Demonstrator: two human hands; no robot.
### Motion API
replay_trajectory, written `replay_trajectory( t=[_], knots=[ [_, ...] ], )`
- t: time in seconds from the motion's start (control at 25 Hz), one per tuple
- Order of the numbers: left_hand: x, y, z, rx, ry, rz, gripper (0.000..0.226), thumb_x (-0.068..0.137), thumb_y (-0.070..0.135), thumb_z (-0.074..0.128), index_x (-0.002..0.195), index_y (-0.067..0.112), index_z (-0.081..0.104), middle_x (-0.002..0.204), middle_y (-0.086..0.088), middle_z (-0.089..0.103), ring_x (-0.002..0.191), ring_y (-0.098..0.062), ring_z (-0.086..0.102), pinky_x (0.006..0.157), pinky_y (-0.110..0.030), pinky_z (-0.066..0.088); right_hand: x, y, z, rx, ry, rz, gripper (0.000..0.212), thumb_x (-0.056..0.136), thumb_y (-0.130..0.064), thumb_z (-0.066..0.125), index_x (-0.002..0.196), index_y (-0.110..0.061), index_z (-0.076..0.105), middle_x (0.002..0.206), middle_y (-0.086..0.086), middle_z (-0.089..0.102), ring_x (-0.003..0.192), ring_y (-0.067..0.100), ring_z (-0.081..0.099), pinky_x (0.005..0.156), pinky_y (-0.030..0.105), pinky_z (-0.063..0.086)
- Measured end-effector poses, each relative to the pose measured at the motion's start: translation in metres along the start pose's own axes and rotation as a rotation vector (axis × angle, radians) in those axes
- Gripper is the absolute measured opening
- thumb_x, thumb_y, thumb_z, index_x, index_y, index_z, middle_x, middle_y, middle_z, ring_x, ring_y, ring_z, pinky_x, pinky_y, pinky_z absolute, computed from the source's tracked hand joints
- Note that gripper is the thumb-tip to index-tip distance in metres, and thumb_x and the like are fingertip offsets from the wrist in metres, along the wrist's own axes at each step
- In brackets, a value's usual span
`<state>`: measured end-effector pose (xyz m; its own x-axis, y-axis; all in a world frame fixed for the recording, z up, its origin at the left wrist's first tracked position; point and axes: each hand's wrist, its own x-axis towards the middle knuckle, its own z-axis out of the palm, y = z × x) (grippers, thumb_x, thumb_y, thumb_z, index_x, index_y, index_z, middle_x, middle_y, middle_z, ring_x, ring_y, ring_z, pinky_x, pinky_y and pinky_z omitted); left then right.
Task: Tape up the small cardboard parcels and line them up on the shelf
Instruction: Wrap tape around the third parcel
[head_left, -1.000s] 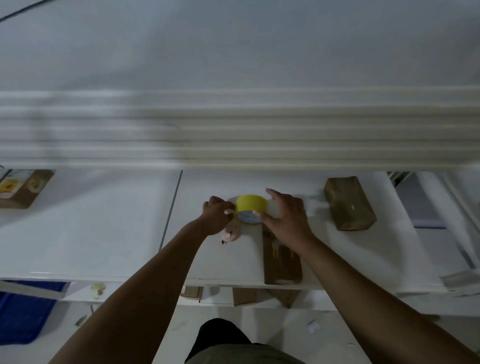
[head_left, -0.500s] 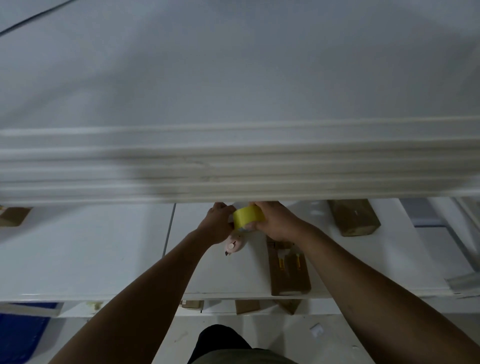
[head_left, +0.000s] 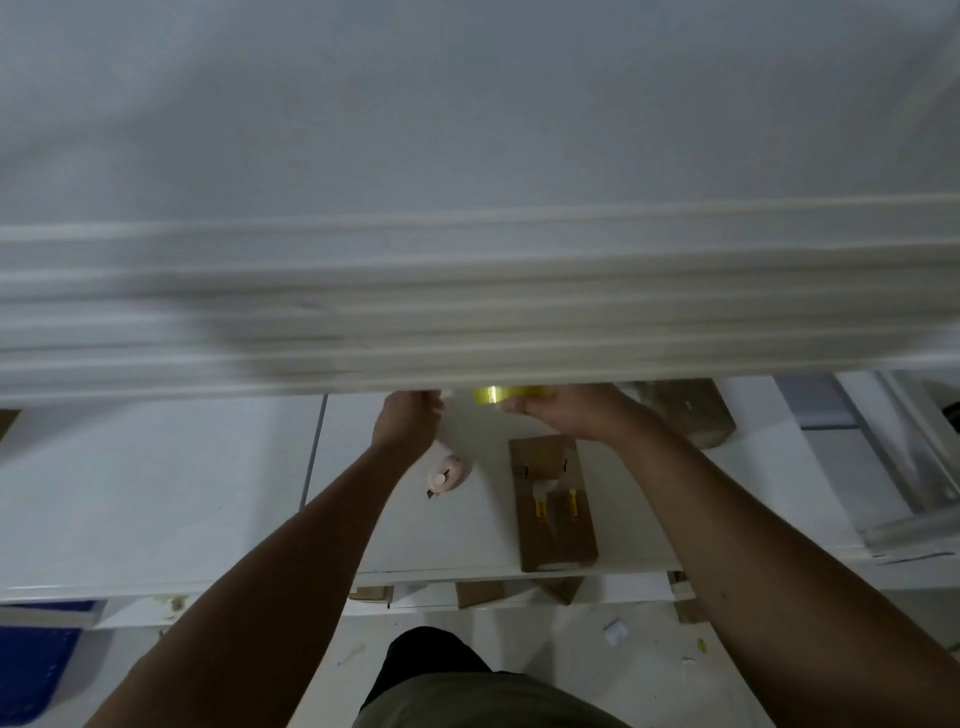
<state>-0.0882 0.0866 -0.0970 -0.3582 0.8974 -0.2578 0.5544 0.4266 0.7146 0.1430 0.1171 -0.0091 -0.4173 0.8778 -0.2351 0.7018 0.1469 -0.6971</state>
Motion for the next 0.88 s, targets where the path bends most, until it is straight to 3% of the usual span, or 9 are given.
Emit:
replay_trajectory(
  t=[0.08,0.16,0.24,0.32,0.44,0.56,0.64,0.76,0.88],
  knots=[
    [0.002,0.021,-0.012,-0.341,-0.027,-0.082,0.025,0.105,0.01,0.058,0.082,0.017,0.064,0.087,-0.006,0.073,0.084,-0.024,0.069,0.065,-0.033,0.062,-0.002,0.001,-0.018,0.113,0.003,0.036,0.067,0.088,-0.052,0.078,0.147,-0.028,0.057,0.148,0.002,0.059,0.137,0.025,0.053,0.097,0.026,0.032],
    [-0.001,0.038,-0.028,-0.384,-0.087,-0.018,0.016,0.103,0.016,0.067,0.086,0.016,0.068,0.078,-0.001,0.073,0.069,-0.015,0.065,0.048,-0.022,0.051,-0.009,0.003,-0.037,0.177,-0.003,0.057,0.07,0.084,-0.051,0.083,0.146,-0.032,0.056,0.141,-0.003,0.06,0.131,0.02,0.054,0.096,0.026,0.036],
    [-0.01,0.046,-0.039,-0.359,-0.21,0.075,0.003,0.099,0.016,0.073,0.098,0.015,0.075,0.083,-0.003,0.08,0.066,-0.011,0.066,0.052,-0.02,0.046,-0.022,0.013,-0.052,0.229,0.04,0.014,0.058,0.077,-0.047,0.088,0.127,-0.037,0.061,0.123,-0.013,0.059,0.119,0.013,0.055,0.086,0.021,0.041],
    [-0.023,0.043,-0.04,-0.423,-0.367,0.092,0.017,0.097,0.012,0.075,0.114,0.012,0.075,0.096,-0.008,0.083,0.073,-0.011,0.07,0.061,-0.021,0.049,-0.033,0.031,-0.061,0.342,0.02,-0.121,0.04,0.077,-0.036,0.082,0.106,-0.015,0.064,0.102,-0.007,0.058,0.101,0.014,0.056,0.079,0.028,0.042],
    [-0.048,0.041,-0.028,-0.444,-0.469,0.022,0.024,0.093,0.015,0.079,0.117,0.013,0.077,0.103,-0.01,0.083,0.082,-0.014,0.077,0.074,-0.028,0.052,-0.055,0.055,-0.06,0.485,0.023,-0.202,0.047,0.09,-0.04,0.073,0.09,0.004,0.054,0.081,0.007,0.046,0.081,0.013,0.05,0.072,0.028,0.037],
    [-0.069,0.041,-0.007,-0.364,-0.427,0.02,0.017,0.088,0.02,0.083,0.101,0.009,0.081,0.096,-0.006,0.084,0.087,-0.019,0.081,0.077,-0.028,0.053,-0.066,0.071,-0.054,0.414,0.144,-0.084,0.067,0.074,-0.061,0.078,0.07,-0.002,0.048,0.066,0.003,0.035,0.064,0.009,0.041,0.059,0.02,0.032],
    [-0.078,0.041,0.005,-0.312,-0.31,0.011,0.016,0.083,0.023,0.088,0.091,0.011,0.082,0.085,-0.002,0.084,0.079,-0.016,0.081,0.073,-0.02,0.056,-0.066,0.081,-0.049,0.359,0.144,0.023,0.06,0.071,-0.056,0.086,0.064,-0.012,0.047,0.06,-0.004,0.031,0.059,0.009,0.038,0.057,0.022,0.031],
    [-0.083,0.04,0.011,-0.233,-0.166,0.028,0.013,0.081,0.026,0.091,0.082,0.016,0.083,0.077,0.004,0.082,0.071,-0.012,0.08,0.077,-0.022,0.059,-0.063,0.096,-0.039,0.212,0.168,0.086,0.056,0.078,-0.042,0.09,0.064,-0.013,0.044,0.063,0.002,0.028,0.062,0.017,0.037,0.064,0.031,0.028],
    [-0.086,0.039,0.017,-0.135,-0.12,0.047,0.011,0.081,0.025,0.092,0.079,0.019,0.083,0.073,0.009,0.081,0.067,-0.006,0.079,0.074,-0.023,0.06,-0.061,0.103,-0.029,0.124,0.164,0.109,0.059,0.078,-0.047,0.088,0.061,-0.018,0.039,0.062,0.002,0.026,0.057,0.017,0.039,0.063,0.032,0.031]
  ],
)
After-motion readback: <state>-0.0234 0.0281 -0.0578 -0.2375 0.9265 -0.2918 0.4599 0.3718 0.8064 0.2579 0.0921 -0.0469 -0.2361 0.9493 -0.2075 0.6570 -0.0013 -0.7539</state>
